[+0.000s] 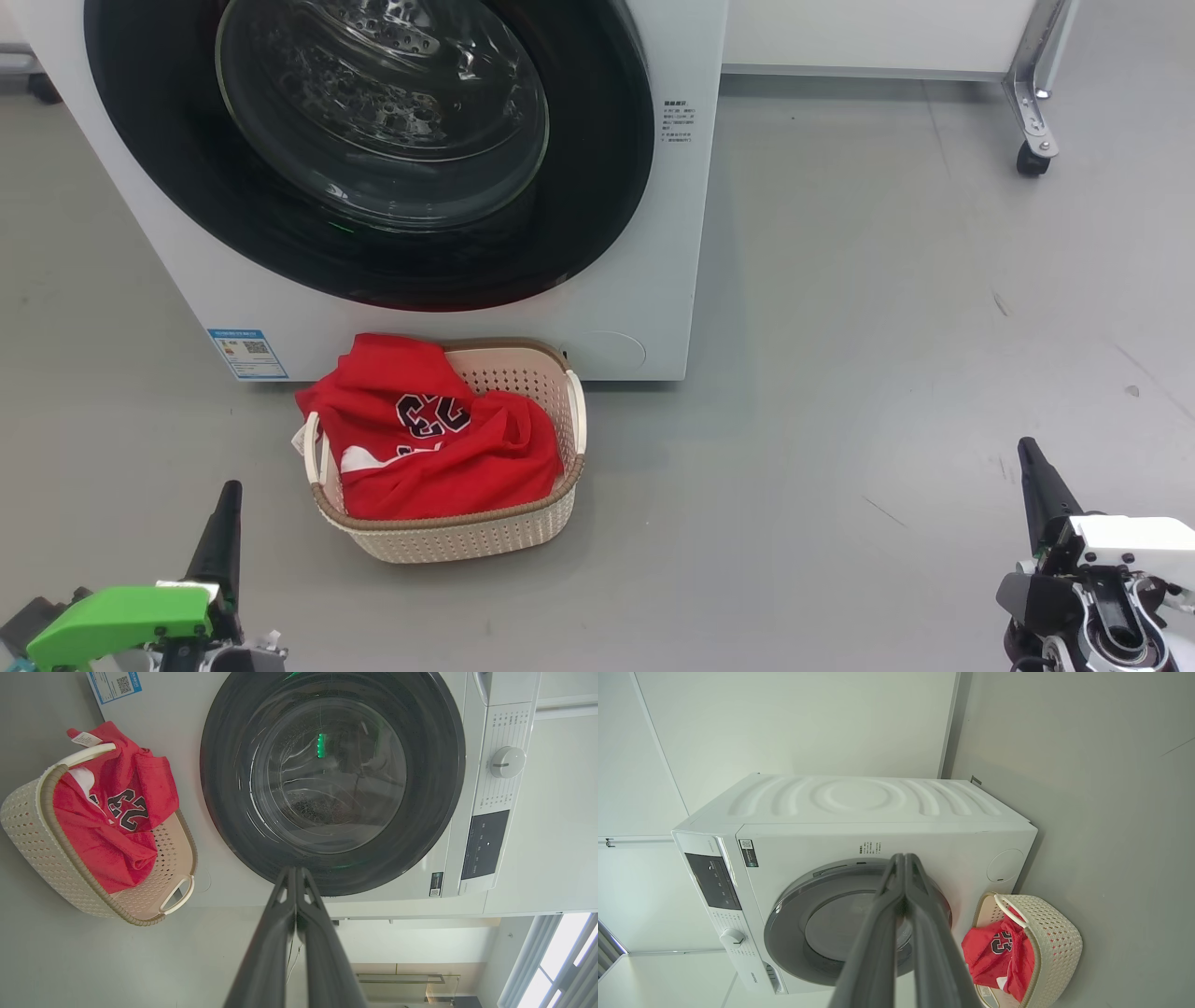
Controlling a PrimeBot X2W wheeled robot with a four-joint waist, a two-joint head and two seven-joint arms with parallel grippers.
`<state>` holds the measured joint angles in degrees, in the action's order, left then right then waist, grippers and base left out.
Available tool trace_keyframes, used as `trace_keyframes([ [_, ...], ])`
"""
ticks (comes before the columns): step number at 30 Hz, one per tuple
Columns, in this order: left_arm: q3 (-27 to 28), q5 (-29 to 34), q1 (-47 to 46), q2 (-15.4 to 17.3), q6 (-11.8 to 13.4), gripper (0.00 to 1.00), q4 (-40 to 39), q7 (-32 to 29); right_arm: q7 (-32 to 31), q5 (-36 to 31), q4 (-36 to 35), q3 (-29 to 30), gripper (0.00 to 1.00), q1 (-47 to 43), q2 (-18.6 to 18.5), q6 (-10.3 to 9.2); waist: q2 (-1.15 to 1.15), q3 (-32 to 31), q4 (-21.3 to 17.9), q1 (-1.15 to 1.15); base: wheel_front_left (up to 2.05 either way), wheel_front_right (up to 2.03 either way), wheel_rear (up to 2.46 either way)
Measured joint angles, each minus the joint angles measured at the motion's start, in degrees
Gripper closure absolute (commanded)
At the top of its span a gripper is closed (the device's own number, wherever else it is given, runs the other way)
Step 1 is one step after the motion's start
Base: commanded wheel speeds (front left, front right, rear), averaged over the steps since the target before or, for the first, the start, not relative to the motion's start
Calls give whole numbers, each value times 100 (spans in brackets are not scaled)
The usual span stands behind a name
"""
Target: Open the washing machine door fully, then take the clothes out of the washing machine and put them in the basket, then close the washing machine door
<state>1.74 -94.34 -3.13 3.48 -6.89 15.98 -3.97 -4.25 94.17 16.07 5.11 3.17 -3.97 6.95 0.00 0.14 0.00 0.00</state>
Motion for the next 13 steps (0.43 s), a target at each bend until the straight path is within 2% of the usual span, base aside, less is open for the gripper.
trace_keyframes([
  [13, 4, 0, -5, -1, 0, 100, 2, 0, 0, 0, 4, 3, 100, 13, 7, 0, 0, 0, 0, 0, 0, 0, 0],
])
